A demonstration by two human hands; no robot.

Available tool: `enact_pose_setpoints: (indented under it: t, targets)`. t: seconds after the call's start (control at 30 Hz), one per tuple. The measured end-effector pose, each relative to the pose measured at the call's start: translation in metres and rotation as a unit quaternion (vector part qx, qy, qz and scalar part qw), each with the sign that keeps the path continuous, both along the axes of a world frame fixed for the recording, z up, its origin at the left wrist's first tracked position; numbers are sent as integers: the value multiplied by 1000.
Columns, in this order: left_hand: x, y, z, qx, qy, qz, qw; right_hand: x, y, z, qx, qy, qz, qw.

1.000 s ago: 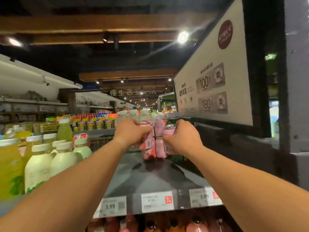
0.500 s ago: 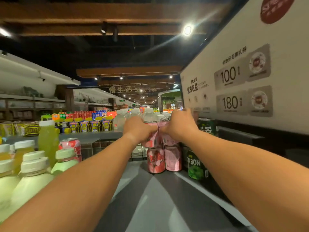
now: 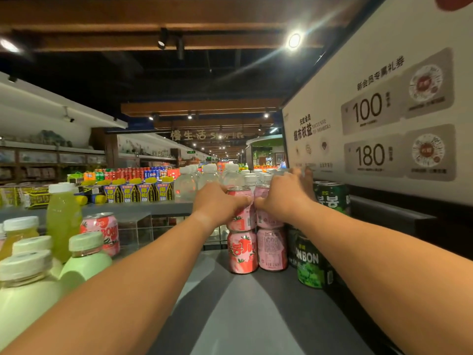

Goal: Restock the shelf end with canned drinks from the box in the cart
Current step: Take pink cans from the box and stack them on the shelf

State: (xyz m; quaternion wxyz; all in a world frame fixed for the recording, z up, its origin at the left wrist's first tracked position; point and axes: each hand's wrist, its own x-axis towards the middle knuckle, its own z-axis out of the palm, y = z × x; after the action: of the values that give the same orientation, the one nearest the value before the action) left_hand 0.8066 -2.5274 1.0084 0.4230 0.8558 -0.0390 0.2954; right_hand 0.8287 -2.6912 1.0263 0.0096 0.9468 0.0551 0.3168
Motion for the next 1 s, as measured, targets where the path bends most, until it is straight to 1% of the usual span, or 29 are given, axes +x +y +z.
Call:
enact_pose_setpoints:
  t: [0.1, 0.27, 0.37, 0.5, 0.6, 0.8, 0.93, 1.0]
  targets:
    - [2, 2, -6, -11, 17, -24, 999, -5, 1, -4, -28, -8, 16, 999]
    - [4, 8, -14, -48, 72, -77, 993, -7, -1, -8, 25, -24, 23, 999]
    - [4, 9, -15, -62, 89, -88, 990, -8, 1, -8, 28, -31, 13, 999]
    - [4, 9, -15, -47, 99, -83, 991, -10, 1, -6, 32, -13, 33, 999]
    - [2, 8, -16, -45, 102, -85, 990, -14, 0, -7, 62, 0, 58, 996]
    - [-2, 7, -19, -28, 107, -87, 990, -35, -15, -14, 120, -44, 87, 988]
    - [-7, 2, -20, -23, 99, -81, 992, -63, -26, -24, 116, -52, 77, 989]
    - [-15, 2, -19, -2, 111, -72, 991, -81, -33, -31, 119, -60, 89, 987]
